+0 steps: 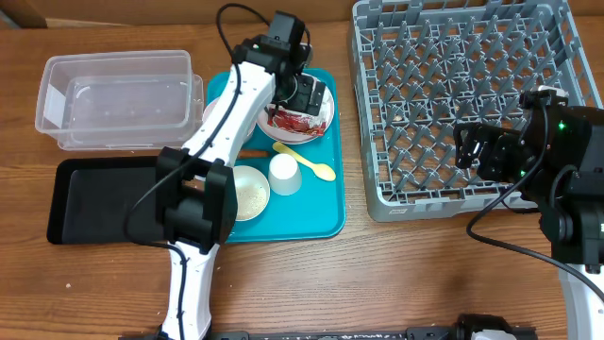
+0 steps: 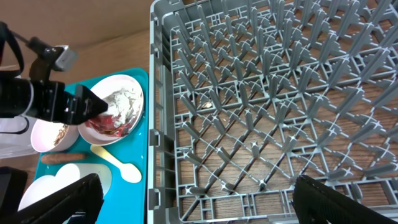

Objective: Sort waste into correct bins and load items into the dishwasher
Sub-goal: 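Reach the left gripper to the pink plate and grasp tissue and wrapper, then carry the tissue and red wrapper left and drop into clear bin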

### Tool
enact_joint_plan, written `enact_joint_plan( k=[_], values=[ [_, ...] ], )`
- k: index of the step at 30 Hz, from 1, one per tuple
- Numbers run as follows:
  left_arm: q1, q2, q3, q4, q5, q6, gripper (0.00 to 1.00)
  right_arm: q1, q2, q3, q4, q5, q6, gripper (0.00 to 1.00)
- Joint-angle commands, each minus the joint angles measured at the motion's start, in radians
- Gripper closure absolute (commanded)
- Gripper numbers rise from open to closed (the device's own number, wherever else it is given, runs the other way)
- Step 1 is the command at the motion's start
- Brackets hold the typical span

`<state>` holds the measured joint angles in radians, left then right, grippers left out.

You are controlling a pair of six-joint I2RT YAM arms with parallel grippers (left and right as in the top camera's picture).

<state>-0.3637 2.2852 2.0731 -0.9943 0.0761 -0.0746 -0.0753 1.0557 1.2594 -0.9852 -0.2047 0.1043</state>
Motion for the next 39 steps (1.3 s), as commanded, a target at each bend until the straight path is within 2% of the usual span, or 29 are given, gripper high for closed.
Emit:
enact_joint_plan(
  k=[1, 8, 15, 17, 18, 19, 20, 23, 26, 31, 39],
  values=[
    [-0.014, 0.029, 0.020, 0.022, -0.053, 0.238, 0.00, -0.003, -0.004, 0.024, 0.002, -0.023, 0.000, 0.00],
    [-0.013, 0.117, 0.020, 0.066, -0.095, 0.393, 0.00, -0.003, -0.004, 0.024, -0.005, -0.037, 0.000, 0.00],
    [-0.018, 0.170, 0.020, 0.061, -0.075, 0.457, 0.00, -0.004, -0.004, 0.024, -0.005, -0.037, 0.000, 0.00],
    [-0.018, 0.184, 0.020, 0.069, -0.076, 0.457, 0.04, -0.004, -0.004, 0.024, -0.005, -0.037, 0.000, 0.00],
    [-0.018, 0.193, 0.020, 0.076, -0.076, 0.457, 0.11, -0.004, -0.004, 0.024, -0.005, -0.037, 0.000, 0.00],
    [-0.016, 0.200, 0.020, 0.082, -0.076, 0.457, 0.29, -0.004, -0.004, 0.024, -0.006, -0.037, 0.000, 0.00],
    [-0.016, 0.205, 0.020, 0.086, -0.077, 0.457, 0.52, -0.004, -0.004, 0.024, -0.005, -0.036, 0.000, 0.00],
    [-0.016, 0.206, 0.020, 0.091, -0.077, 0.456, 0.96, -0.004, -0.004, 0.024, -0.005, -0.036, 0.000, 0.00],
    [-0.016, 0.206, 0.023, 0.094, -0.087, 0.449, 0.96, -0.004, -0.004, 0.024, -0.006, -0.036, 0.000, 0.00],
    [-0.009, 0.205, 0.111, 0.028, -0.087, 0.340, 0.96, -0.004, -0.004, 0.024, -0.006, -0.037, 0.000, 0.00],
    [0.053, 0.206, 0.581, -0.282, -0.084, 0.146, 0.96, -0.003, -0.004, 0.024, -0.013, -0.037, 0.000, 0.00]
  ],
)
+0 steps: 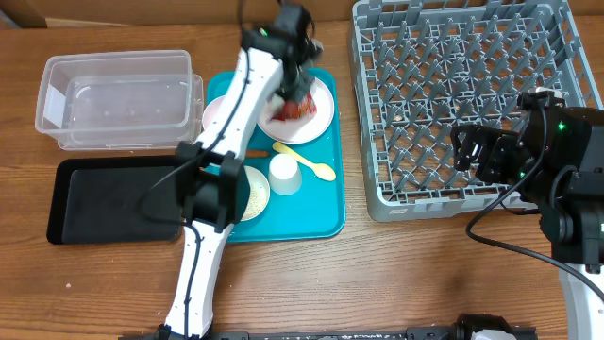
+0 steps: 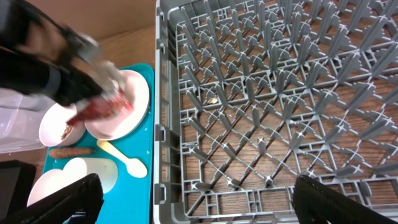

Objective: Sort waste into correct bins and load items into the dishwasher
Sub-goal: 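Carry the tissue and red wrapper left and drop into clear bin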

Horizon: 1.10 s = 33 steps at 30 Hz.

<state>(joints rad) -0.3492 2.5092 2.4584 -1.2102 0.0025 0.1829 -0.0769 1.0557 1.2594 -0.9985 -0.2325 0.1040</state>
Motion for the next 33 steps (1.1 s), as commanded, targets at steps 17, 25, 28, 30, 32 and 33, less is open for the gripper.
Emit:
enact_joint_plan(
  k=[17, 25, 28, 30, 32, 33],
  values=[
    [0.498, -0.018, 0.611, -0.476, -0.021, -0.277, 0.96, -0.002, -0.004, 0.024, 0.001, -0.009, 0.000, 0.00],
    [0.657, -0.017, 0.420, -0.433, -0.021, -0.267, 0.96, -0.002, -0.003, 0.024, 0.001, -0.017, 0.004, 0.00],
    [0.661, -0.017, 0.297, -0.367, -0.021, -0.265, 0.96, -0.002, 0.002, 0.024, 0.001, -0.016, 0.004, 0.00],
    [0.661, -0.017, 0.208, -0.314, -0.021, -0.265, 0.60, -0.002, 0.003, 0.024, 0.001, -0.016, 0.004, 0.00],
    [0.661, -0.017, 0.189, -0.311, -0.019, -0.266, 0.10, -0.002, 0.003, 0.024, 0.002, -0.016, 0.004, 0.00],
    [0.661, -0.018, 0.190, -0.312, -0.014, -0.266, 0.00, -0.002, 0.003, 0.024, 0.002, -0.016, 0.004, 0.00]
  ],
)
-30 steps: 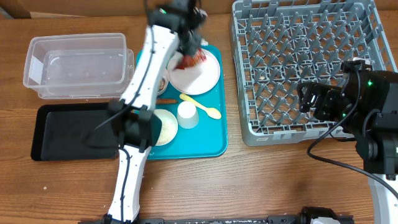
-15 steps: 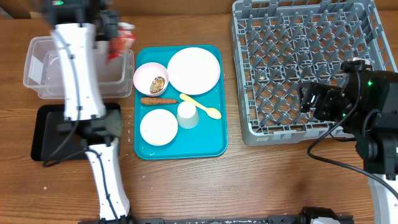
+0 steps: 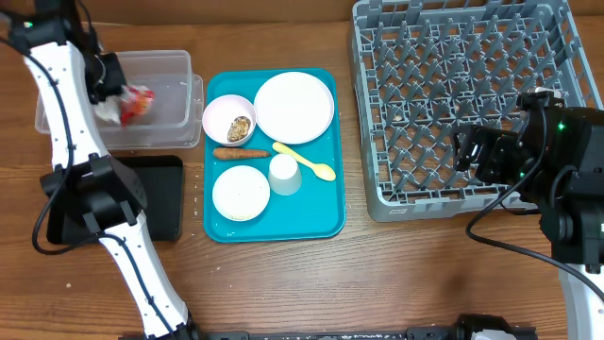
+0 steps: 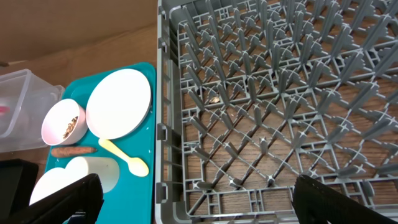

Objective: Sort waste into correct bins and load items into the dishwasher
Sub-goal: 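Carry the tissue and red wrapper left and drop into clear bin, then move the left gripper to the white cup and grasp it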

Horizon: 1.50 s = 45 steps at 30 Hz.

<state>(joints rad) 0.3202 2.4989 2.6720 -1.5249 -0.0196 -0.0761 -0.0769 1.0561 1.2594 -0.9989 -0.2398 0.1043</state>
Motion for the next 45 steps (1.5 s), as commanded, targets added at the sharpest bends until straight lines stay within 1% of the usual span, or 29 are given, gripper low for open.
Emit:
enact_joint_plan(
  k=[1, 2, 8, 10, 11, 12, 14, 16, 22, 25, 27, 30, 35, 42, 45],
  values=[
    [-0.008, -0.010, -0.017, 0.000, 0.013, -0.006, 0.00, -0.002, 0.002, 0.024, 0.005, -0.009, 0.003, 0.00],
    [-0.008, -0.011, -0.001, -0.007, 0.017, -0.008, 0.00, -0.002, 0.002, 0.024, 0.009, -0.009, 0.003, 0.00],
    [-0.009, -0.016, 0.261, -0.106, 0.030, -0.018, 0.00, -0.002, 0.002, 0.024, 0.024, -0.009, 0.004, 0.00],
    [-0.012, -0.021, 0.350, -0.145, 0.070, -0.010, 0.00, -0.002, 0.002, 0.024, 0.023, -0.009, 0.004, 0.00],
    [-0.017, -0.029, 0.412, -0.165, 0.121, 0.021, 0.00, -0.002, 0.002, 0.024, 0.023, -0.010, 0.004, 0.00],
    [-0.021, -0.037, 0.438, -0.165, 0.162, 0.047, 0.00, -0.002, 0.002, 0.024, 0.023, -0.009, 0.003, 0.00],
    [-0.045, -0.102, 0.471, -0.164, 0.312, 0.100, 0.01, -0.002, 0.002, 0.024, 0.020, -0.010, 0.004, 0.00],
    [-0.068, -0.153, 0.470, -0.164, 0.336, 0.099, 0.02, -0.002, 0.002, 0.024, 0.012, -0.010, 0.004, 0.00],
    [-0.196, -0.232, 0.467, -0.165, 0.335, 0.099, 0.00, -0.002, 0.002, 0.024, -0.002, -0.009, 0.003, 0.00],
    [-0.282, -0.243, 0.437, -0.165, 0.335, 0.099, 0.00, -0.002, 0.002, 0.024, -0.003, -0.009, 0.003, 0.00],
    [-0.364, -0.246, 0.379, -0.165, 0.328, 0.099, 0.00, -0.002, 0.002, 0.024, -0.005, -0.009, 0.003, 0.00],
    [-0.431, -0.248, 0.295, -0.165, 0.275, 0.094, 0.01, -0.002, 0.002, 0.024, -0.006, -0.009, 0.003, 0.00],
    [-0.493, -0.283, 0.098, -0.165, 0.262, 0.088, 0.02, -0.002, 0.002, 0.024, -0.006, -0.009, 0.003, 0.00],
    [-0.543, -0.409, -0.185, -0.165, 0.255, 0.089, 0.02, -0.002, 0.002, 0.024, -0.006, -0.009, 0.003, 0.00],
    [-0.584, -0.429, -0.286, -0.165, 0.240, 0.127, 0.02, -0.002, 0.006, 0.024, -0.005, -0.009, 0.003, 0.00]
  ],
)
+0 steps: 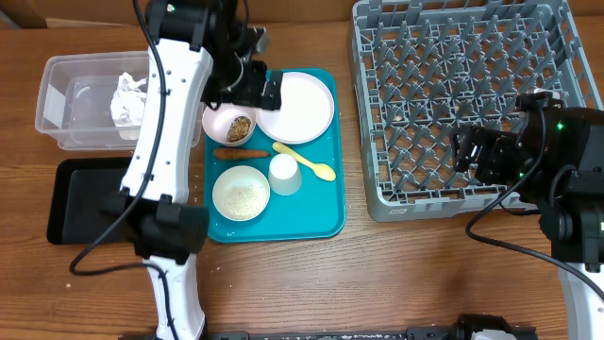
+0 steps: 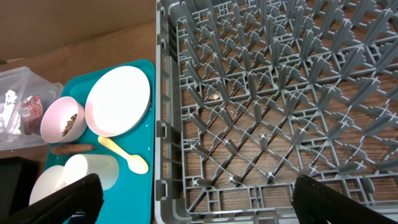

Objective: Sort waste into correct bins and load items into the dishwasher
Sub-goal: 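Move the left gripper to the white cup and grasp it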

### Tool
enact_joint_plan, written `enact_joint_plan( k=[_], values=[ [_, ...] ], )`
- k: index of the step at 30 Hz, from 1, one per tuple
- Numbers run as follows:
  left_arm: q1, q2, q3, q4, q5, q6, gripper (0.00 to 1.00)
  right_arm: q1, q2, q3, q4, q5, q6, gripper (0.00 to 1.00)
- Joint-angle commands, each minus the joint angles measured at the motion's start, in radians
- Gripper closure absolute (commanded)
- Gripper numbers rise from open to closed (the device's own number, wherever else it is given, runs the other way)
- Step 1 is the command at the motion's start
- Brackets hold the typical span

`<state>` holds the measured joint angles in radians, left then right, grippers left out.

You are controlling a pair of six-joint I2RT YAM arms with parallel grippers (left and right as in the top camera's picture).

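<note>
My left gripper (image 1: pixel 260 92) hovers over the teal tray (image 1: pixel 326 212), between the pink bowl of scraps (image 1: pixel 232 124) and the empty white plate (image 1: pixel 295 105). It looks open, with nothing in it. A crumpled red-and-foil wrapper (image 1: pixel 127 94) lies in the clear bin (image 1: pixel 61 71). On the tray also lie a sausage (image 1: pixel 231 153), a yellow spoon (image 1: pixel 304 161), a white cup (image 1: pixel 285 175) and a small white dish (image 1: pixel 240 192). Over the front edge of the grey dish rack (image 1: pixel 462 57) my right gripper (image 2: pixel 199 202) stands open and empty.
A flat black tray (image 1: pixel 90 203) lies in front of the clear bin, partly under my left arm. The dish rack (image 2: pixel 280 93) holds nothing. Brown cardboard runs along the table's far edge.
My left gripper was over the clear bin, shut on the wrapper. Now the wrapper lies in the bin and the gripper is back over the tray by the pink bowl. The right arm is unmoved.
First my left gripper was down on the wrapper lying on the white plate. Then it held the wrapper raised above the plate. Later the plate was bare and the wrapper hung over the clear bin. Now the wrapper lies there, released.
</note>
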<state>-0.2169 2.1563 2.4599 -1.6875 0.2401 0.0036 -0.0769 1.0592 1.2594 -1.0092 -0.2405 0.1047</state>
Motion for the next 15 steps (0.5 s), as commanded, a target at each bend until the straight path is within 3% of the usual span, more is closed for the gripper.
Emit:
enact_joint_plan(
  k=[1, 7, 15],
  values=[
    [-0.077, -0.082, -0.124, 0.004, -0.037, 0.082, 0.04, -0.002, 0.008, 0.024, 0.005, -0.008, 0.003, 0.00],
    [-0.199, -0.040, -0.349, 0.079, -0.229, 0.075, 0.06, -0.002, 0.042, 0.024, -0.001, -0.009, 0.003, 0.00],
    [-0.230, -0.037, -0.513, 0.230, -0.244, 0.014, 0.11, -0.002, 0.105, 0.024, -0.032, -0.009, 0.003, 0.00]
  ],
)
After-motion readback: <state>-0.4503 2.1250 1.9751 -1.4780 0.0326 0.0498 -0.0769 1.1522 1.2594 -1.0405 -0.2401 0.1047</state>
